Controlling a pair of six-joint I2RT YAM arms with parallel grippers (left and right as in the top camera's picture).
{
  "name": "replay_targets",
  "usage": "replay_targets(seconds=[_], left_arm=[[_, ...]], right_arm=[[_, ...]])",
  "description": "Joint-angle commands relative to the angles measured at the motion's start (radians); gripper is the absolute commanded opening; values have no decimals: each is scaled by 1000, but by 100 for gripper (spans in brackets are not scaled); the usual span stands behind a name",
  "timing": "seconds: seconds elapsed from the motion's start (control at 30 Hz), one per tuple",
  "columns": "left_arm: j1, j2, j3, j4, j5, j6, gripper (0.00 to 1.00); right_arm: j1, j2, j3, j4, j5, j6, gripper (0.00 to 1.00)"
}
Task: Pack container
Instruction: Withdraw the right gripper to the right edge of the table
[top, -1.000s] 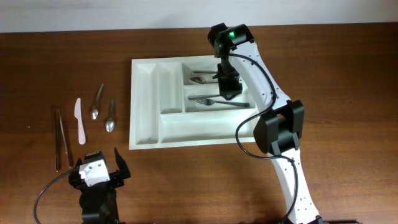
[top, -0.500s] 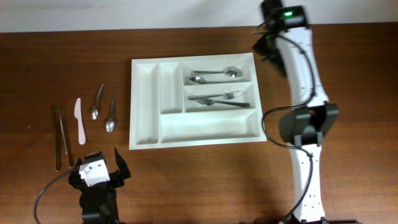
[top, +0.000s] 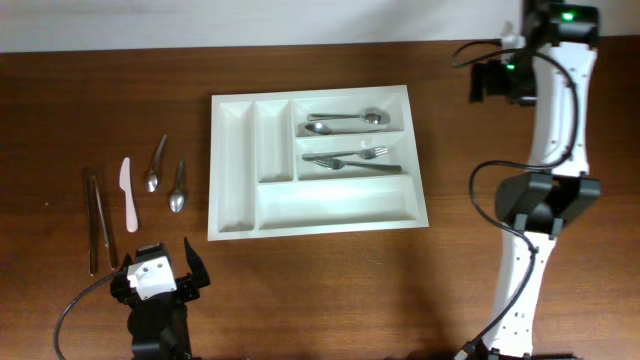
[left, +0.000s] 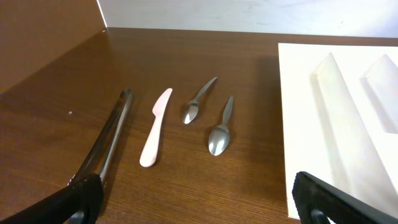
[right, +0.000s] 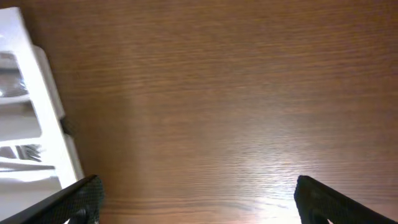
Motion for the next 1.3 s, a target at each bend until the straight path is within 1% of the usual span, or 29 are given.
replay_targets(seconds=[0.0, 0.13, 0.5, 0.73, 0.87, 0.97, 1.07, 1.13, 1.27], left_arm=[[3, 0, -1, -5, -14, -10, 99], [3, 0, -1, -6, -14, -10, 99], [3, 0, -1, -6, -14, -10, 99], [3, 0, -1, -6, -14, -10, 99], [3, 0, -1, -6, -14, -10, 99], [3, 0, -1, -6, -14, -10, 99], [3, 0, -1, -6, -14, -10, 99], [3, 0, -1, -5, -14, -10, 99], [3, 0, -1, -6, -14, -10, 99]], right_arm=[[-62, -37, 16, -6, -58, -61, 99], [-103, -42, 16, -6, -61, -29, 99], [-109, -48, 16, -6, -61, -54, 99], [-92, -167, -2, -6, -60, -44, 99], [-87, -303, -127, -6, -29, -44, 99], [-87, -378, -269, -6, -6, -44, 99], [-87, -446, -449, -6, 45, -44, 99], [-87, -460, -511, -6, 45, -39, 99], [-85, -462, -572, -1, 45, -17, 99]])
